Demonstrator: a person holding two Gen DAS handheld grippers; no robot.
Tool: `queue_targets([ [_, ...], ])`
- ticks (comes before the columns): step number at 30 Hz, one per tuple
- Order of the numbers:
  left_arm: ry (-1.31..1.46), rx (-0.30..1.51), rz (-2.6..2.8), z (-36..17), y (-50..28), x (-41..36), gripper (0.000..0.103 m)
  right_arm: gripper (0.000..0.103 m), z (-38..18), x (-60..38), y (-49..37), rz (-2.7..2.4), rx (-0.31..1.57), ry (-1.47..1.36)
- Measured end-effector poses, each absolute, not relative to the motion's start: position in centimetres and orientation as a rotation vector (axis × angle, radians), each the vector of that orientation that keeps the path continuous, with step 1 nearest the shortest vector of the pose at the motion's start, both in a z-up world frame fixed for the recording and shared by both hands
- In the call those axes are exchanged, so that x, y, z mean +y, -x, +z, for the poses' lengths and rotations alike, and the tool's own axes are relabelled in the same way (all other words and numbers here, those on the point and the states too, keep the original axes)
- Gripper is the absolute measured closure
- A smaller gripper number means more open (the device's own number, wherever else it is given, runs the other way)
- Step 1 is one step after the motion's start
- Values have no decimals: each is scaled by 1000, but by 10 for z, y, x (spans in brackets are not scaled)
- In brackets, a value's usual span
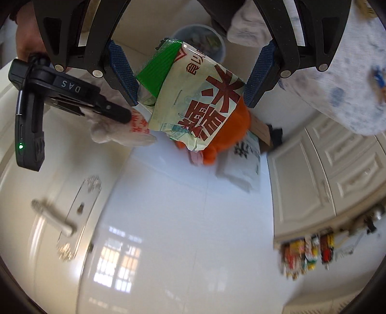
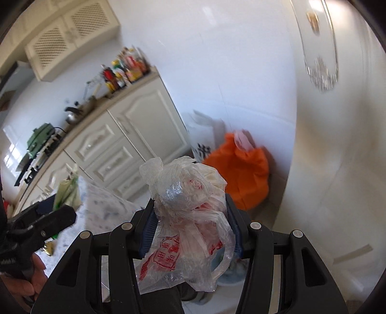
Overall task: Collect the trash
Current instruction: 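Carry both bags to the wastebasket and open both tools, then return both open tools to the table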
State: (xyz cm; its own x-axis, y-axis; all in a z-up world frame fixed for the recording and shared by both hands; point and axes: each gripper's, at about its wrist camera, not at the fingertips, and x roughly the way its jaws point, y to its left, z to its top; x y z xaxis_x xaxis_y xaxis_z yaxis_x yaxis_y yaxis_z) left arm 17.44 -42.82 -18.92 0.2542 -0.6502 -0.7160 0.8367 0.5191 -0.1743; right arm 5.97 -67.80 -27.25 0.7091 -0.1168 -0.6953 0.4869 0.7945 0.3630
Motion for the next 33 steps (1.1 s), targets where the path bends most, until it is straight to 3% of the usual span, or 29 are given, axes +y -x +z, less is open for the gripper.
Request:
queue_targets([
  [13,-364,1060,-1030,-272,-213,-542,21,51,-356,-705,-71,-394,860,-669],
  [21,-466,1157,-1037,-316,-223,-589,16,43,-390,-719,-70,-425,912,-742],
  [23,-476,1169,-1026,-324,-224,-595,11,29,-394,-722,-67,-430,907,-769],
  [27,-486,1157,-1004,-327,-225,-597,8,20,-396,-722,-67,-444,913,-773],
  [29,-492,1140,-989,-325,-224,-592,6,2,-396,-722,-65,-471,918,-763],
  [33,-503,1087,-957,-317,-218,-582,2,0,-396,-721,-64,-517,938,-744],
])
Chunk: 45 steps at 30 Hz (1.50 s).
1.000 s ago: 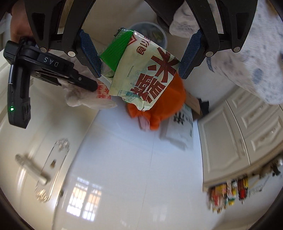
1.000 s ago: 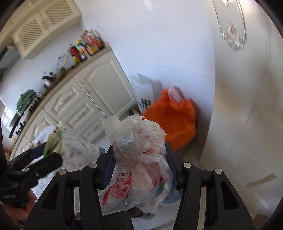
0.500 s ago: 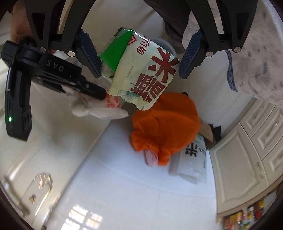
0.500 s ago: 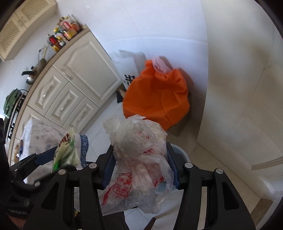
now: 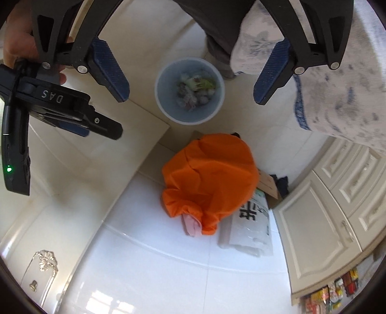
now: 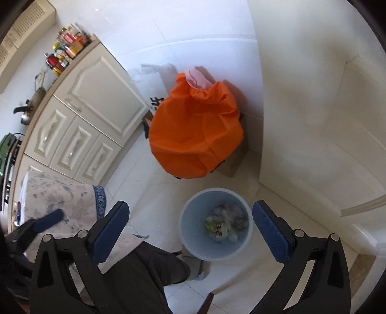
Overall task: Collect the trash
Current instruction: 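Return both open tools to the table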
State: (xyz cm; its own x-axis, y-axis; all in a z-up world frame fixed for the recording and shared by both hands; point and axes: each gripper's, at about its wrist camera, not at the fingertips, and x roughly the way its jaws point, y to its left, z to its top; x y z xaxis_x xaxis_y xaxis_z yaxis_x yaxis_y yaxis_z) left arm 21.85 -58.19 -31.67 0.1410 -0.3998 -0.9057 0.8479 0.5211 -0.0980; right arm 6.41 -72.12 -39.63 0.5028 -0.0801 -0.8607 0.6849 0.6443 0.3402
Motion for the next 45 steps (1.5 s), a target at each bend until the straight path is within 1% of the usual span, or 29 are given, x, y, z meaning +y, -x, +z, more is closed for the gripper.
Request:
queue_targets([
  [6,-471,1016,-925,-295,-207,-548,2,0,-379,-713,-64,-517,913,-728],
  [13,-368,909,-908,-246,-194,-491,2,0,-328,-688,-75,-459,838,-672],
  [24,-194,756,-812,-174,-178,-350,1,0,-232,-605,-112,-282,704,-512],
  [28,-138,695,-751,-154,-171,-290,1,0,-211,-574,-126,-215,676,-464],
  [33,-97,641,-668,-142,-163,-229,1,0,-189,-527,-142,-116,646,-397],
  [39,-48,614,-547,-140,-157,-157,1,0,-173,-474,-161,-11,619,-340],
  [45,-34,587,-417,-135,-140,-114,1,0,-162,-422,-175,113,604,-267],
])
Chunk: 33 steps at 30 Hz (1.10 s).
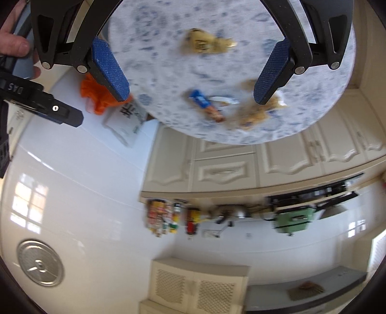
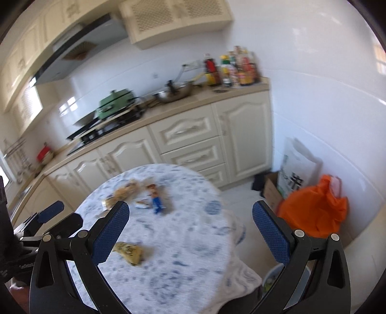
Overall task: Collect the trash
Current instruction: 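Return both open tools to the table, then grasp the yellow bread wrapper with the left tool while the right tool grasps the blue chocolate bar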
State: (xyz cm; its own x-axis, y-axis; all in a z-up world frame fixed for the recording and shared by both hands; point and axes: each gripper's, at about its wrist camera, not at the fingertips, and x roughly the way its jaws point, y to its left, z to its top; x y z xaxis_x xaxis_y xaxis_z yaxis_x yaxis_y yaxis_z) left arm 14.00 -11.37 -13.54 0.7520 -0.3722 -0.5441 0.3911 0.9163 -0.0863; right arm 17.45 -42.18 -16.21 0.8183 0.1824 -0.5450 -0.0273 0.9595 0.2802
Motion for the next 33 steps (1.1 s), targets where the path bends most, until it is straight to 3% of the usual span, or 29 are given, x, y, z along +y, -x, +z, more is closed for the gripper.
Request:
queue_targets([
  [17,-8,696,-209,-173,-129,-100,1,0,-182,-353,-200,318,636,-112],
  [28,-78,861,-210,-256,-203,-152,1,0,-216,-379,-217,284,719,-173],
  [30,-109,912,-210,-274,-219,-160,5,0,-221,-383,-223,271,736,-185],
  [31,-104,935,-232,-281,-226,-161,18,0,-223,-384,-226,268,741,-188],
  [33,-92,921,-258,-284,-231,-162,27,0,-228,-386,-231,262,754,-189],
])
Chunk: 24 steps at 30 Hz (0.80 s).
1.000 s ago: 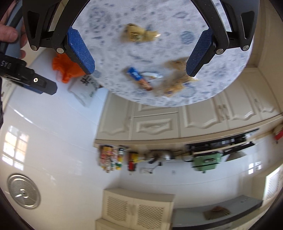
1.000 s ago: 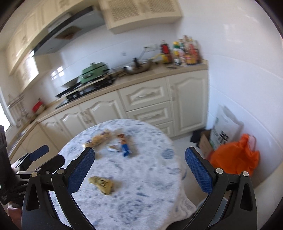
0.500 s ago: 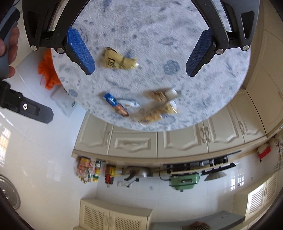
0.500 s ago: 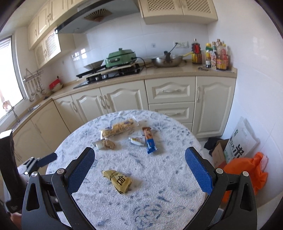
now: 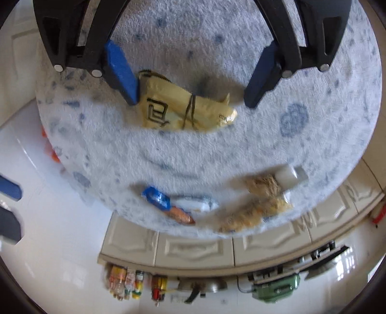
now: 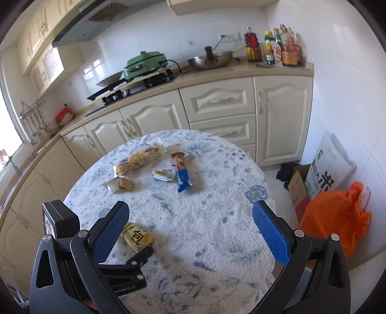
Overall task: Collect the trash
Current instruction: 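Grasp the yellow bread wrapper with the left tool while the right tool grasps the blue chocolate bar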
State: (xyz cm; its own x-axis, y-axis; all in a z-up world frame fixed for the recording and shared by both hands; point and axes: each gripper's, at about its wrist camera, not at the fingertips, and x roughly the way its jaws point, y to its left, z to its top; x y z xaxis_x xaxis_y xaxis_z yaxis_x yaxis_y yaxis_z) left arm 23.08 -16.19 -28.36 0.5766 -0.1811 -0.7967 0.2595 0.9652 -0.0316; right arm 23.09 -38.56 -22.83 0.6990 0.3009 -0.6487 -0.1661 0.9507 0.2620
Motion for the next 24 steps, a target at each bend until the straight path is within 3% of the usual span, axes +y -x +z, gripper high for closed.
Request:
queue_targets([
  [1,-80,925,-286,-282,-236,-162,39,0,-231,-385,-234,259,761,-191],
  [2,-87,924,-290,-282,-242,-162,41,0,-234,-385,-238,256,769,-194],
  [24,28,846,-219,-267,-289,-80,44,0,-301,-322,-333,229,938,-32],
])
